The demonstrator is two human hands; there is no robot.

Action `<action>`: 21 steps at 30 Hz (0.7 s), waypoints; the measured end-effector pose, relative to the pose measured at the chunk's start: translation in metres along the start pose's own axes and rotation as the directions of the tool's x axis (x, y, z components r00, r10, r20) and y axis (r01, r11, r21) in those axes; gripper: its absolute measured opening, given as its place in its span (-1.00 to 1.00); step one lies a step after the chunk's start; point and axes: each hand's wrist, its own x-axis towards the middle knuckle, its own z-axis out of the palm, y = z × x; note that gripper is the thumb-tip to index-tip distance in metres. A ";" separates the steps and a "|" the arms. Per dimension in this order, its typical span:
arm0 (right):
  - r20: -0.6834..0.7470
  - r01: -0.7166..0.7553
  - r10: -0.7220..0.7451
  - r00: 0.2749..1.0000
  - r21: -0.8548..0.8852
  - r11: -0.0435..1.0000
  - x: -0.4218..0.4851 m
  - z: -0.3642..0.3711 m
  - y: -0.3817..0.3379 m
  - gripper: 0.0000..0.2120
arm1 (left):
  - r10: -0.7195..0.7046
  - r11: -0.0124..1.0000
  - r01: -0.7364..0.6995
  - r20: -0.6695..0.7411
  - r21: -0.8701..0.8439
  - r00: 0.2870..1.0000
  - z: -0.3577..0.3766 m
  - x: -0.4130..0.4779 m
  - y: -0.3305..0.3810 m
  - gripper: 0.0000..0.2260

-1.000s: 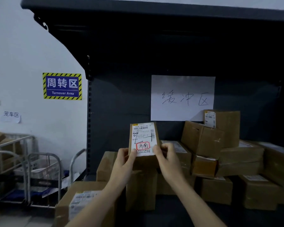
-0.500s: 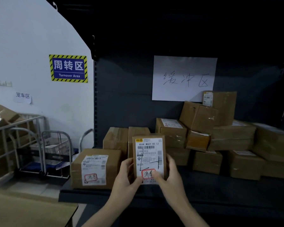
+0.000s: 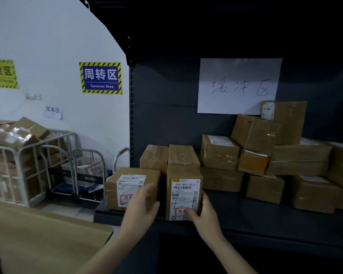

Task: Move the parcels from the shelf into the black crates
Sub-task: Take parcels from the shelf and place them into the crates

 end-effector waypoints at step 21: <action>0.066 -0.031 0.019 0.998 0.182 0.983 0.019 0.022 -0.010 -0.74 | -0.560 0.688 0.523 0.090 -0.503 0.823 -0.064 0.036 -0.062 -0.50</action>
